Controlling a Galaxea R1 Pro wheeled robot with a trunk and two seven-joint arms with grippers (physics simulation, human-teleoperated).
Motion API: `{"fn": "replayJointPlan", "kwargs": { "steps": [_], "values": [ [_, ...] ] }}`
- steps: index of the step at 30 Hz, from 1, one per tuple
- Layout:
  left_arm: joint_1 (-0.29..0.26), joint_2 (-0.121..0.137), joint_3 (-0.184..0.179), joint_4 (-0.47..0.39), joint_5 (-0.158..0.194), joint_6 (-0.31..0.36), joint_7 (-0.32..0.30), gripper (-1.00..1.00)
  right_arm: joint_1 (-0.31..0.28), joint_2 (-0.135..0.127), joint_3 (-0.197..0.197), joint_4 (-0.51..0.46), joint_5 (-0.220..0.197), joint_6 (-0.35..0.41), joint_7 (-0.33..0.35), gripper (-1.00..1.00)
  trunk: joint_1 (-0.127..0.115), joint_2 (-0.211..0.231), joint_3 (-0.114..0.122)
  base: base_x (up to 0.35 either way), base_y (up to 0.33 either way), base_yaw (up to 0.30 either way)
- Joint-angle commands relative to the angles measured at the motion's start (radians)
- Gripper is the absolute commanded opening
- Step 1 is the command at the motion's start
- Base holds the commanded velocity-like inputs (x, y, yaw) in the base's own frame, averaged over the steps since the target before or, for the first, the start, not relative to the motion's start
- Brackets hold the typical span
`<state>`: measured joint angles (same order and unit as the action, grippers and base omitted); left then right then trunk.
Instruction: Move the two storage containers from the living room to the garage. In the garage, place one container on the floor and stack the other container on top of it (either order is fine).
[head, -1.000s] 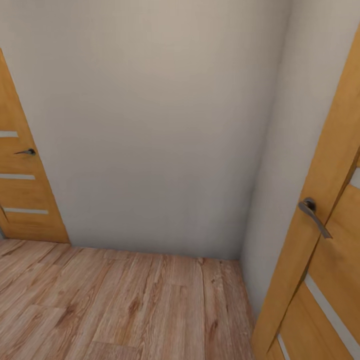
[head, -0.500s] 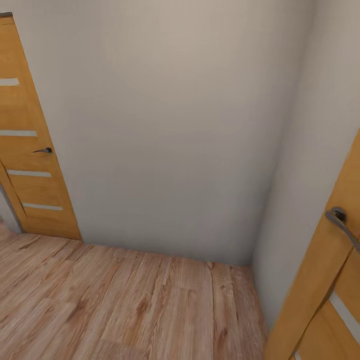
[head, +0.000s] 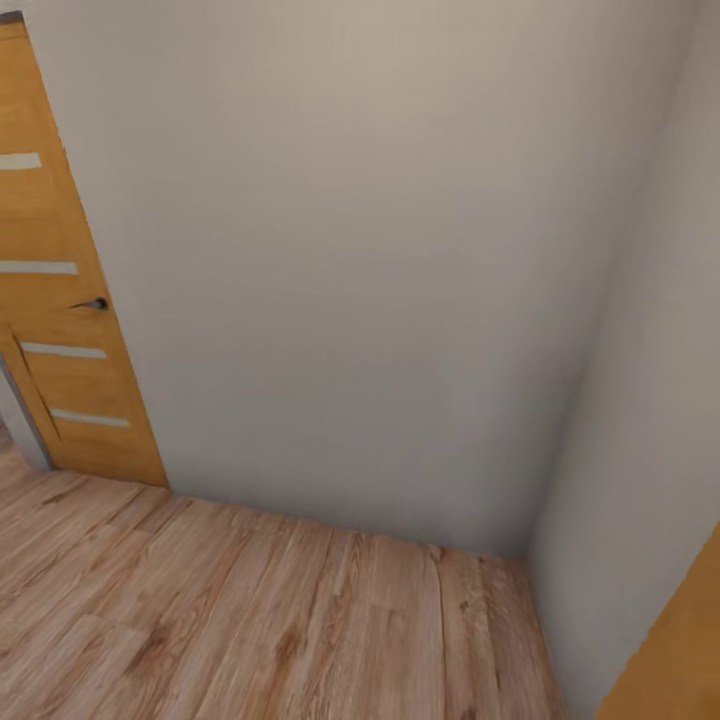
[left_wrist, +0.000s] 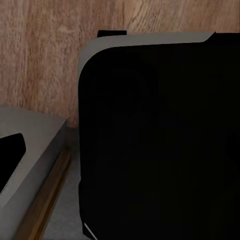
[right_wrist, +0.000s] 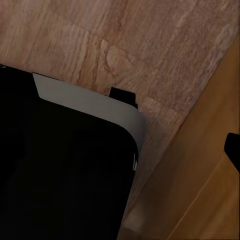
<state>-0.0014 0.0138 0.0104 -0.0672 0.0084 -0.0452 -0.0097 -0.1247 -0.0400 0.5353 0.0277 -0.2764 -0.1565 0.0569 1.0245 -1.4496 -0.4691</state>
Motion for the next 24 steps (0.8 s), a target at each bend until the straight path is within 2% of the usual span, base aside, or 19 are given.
{"fn": "replayJointPlan", "kwargs": {
  "steps": [1,17,24],
  "values": [
    [0.0,0.0,0.001,0.0,0.001,-0.002,-0.001,1.0,-0.001,0.0,0.006,0.003,-0.01,-0.006,0.006,1.0,0.0,0.0,-0.001,0.155,0.0,0.262],
    [0.0,0.0,0.002,0.0,0.001,-0.003,-0.001,1.0,-0.001,0.001,0.007,0.003,-0.009,-0.006,0.006,1.0,0.0,0.0,-0.001,0.017,0.0,0.268],
    [0.0,0.0,0.0,0.0,0.001,-0.002,-0.001,1.0,-0.001,0.001,0.006,0.003,-0.009,-0.006,0.006,1.0,0.0,0.0,-0.001,0.255,0.0,0.269]
  ]
}}
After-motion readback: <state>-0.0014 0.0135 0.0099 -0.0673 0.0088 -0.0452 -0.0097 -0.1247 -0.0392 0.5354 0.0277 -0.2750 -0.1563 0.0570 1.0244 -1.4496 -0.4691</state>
